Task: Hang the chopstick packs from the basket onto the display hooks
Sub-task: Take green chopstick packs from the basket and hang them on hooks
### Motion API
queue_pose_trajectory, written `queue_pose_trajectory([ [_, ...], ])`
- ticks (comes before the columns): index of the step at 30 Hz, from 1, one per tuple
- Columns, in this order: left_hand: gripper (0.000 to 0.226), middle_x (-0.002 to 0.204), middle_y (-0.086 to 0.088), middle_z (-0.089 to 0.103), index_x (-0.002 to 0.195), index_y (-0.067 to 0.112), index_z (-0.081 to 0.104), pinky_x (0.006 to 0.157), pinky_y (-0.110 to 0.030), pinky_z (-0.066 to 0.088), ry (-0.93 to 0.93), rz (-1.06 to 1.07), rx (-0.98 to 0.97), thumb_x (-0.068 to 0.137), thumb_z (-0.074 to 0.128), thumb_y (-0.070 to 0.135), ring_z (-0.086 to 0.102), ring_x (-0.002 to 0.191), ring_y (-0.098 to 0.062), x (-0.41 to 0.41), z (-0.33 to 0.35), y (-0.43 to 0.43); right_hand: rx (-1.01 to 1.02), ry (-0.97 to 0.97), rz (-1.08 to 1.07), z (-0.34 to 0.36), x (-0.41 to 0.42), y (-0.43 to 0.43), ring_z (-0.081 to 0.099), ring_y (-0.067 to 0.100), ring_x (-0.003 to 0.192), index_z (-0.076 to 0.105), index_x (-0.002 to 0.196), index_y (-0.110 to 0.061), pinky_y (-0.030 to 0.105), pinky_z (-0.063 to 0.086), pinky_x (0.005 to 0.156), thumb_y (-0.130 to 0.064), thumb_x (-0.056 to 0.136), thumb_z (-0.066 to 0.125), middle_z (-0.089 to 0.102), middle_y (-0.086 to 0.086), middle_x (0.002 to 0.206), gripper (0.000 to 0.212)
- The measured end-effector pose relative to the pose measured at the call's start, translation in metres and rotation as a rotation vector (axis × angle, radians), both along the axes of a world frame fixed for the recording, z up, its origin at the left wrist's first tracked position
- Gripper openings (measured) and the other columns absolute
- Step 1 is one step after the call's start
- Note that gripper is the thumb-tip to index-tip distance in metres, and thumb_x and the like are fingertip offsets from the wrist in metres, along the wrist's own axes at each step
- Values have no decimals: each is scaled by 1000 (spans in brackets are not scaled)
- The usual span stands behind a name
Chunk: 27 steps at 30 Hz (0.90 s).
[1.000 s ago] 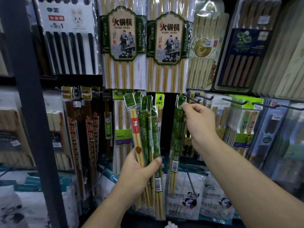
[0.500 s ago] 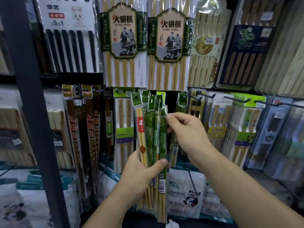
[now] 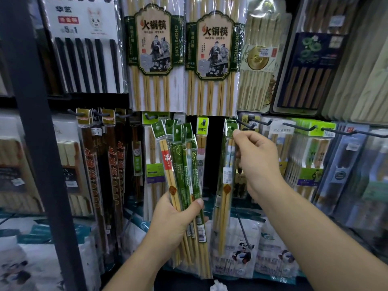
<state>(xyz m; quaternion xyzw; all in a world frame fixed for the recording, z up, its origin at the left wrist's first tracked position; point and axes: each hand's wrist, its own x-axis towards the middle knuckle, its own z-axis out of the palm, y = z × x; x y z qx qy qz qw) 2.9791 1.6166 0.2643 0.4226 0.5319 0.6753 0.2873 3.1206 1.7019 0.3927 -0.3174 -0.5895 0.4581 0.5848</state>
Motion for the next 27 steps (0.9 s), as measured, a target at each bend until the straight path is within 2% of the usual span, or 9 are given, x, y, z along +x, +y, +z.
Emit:
queue_pose_trajectory([
  [3, 24, 95, 9, 79, 106, 22, 67, 76, -25, 61, 11, -4, -17, 87, 81, 22, 77, 88, -15, -1, -2, 0, -2, 0, -31, 4, 0, 5, 44, 1, 51, 71, 73, -22, 28, 42, 77, -27, 101, 61, 44, -11, 54, 30],
  [6, 25, 87, 24, 76, 104, 26, 63, 61, -4, 50, 42, 0, -12, 87, 81, 22, 71, 80, 5, 1, -3, 0, 15, -7, -50, 5, -2, 8, 42, -1, 49, 71, 76, -16, 28, 44, 82, -26, 101, 60, 41, -14, 51, 29],
  [10, 26, 84, 30, 73, 100, 31, 60, 58, 1, 44, 74, -8, -12, 86, 82, 24, 68, 77, 12, 2, -3, 1, 19, -13, -69, 9, -6, 10, 49, -5, 49, 71, 77, -6, 32, 46, 99, -24, 100, 62, 45, -16, 47, 31],
  [12, 27, 84, 31, 73, 99, 32, 60, 59, 2, 44, 74, -2, -10, 86, 82, 25, 67, 77, 13, 3, -2, 1, 27, -14, -100, 8, -7, 13, 50, -5, 49, 70, 85, 5, 32, 47, 103, -24, 99, 63, 47, -3, 57, 33],
  [14, 27, 84, 34, 72, 99, 32, 59, 58, 2, 43, 73, 0, -6, 86, 83, 26, 66, 78, 14, 3, -1, 1, 20, -16, -122, 7, -8, 17, 52, -5, 50, 69, 84, 6, 25, 47, 95, -24, 98, 64, 51, 4, 68, 33],
  [18, 29, 87, 35, 71, 98, 35, 59, 60, 2, 43, 74, 4, -13, 84, 83, 31, 66, 82, 13, 3, 1, -2, -7, -36, -135, 0, -8, 22, 51, -4, 52, 70, 76, -5, 15, 42, 72, -27, 97, 66, 52, -7, 58, 30],
  [21, 30, 88, 35, 70, 98, 35, 58, 61, 2, 44, 74, 8, -18, 83, 84, 32, 66, 84, 11, 2, 3, -4, 15, -24, -184, -7, -5, 20, 55, 1, 64, 68, 87, -12, 19, 43, 68, -29, 94, 70, 61, -7, 72, 19],
  [23, 29, 88, 31, 72, 99, 33, 60, 61, 1, 44, 80, 5, -19, 84, 84, 30, 67, 82, 11, 3, 3, -4, 51, -44, -176, -13, -4, 13, 53, -1, 61, 67, 85, -14, 19, 44, 65, -29, 94, 71, 59, -9, 69, 18],
  [27, 26, 89, 21, 76, 100, 28, 64, 62, -4, 48, 85, -7, -13, 84, 85, 23, 71, 81, 4, 5, 4, -3, 148, -187, 47, -21, -6, -7, 65, -4, 74, 74, 89, -31, 16, 50, 69, -28, 94, 69, 73, -17, 82, 8],
])
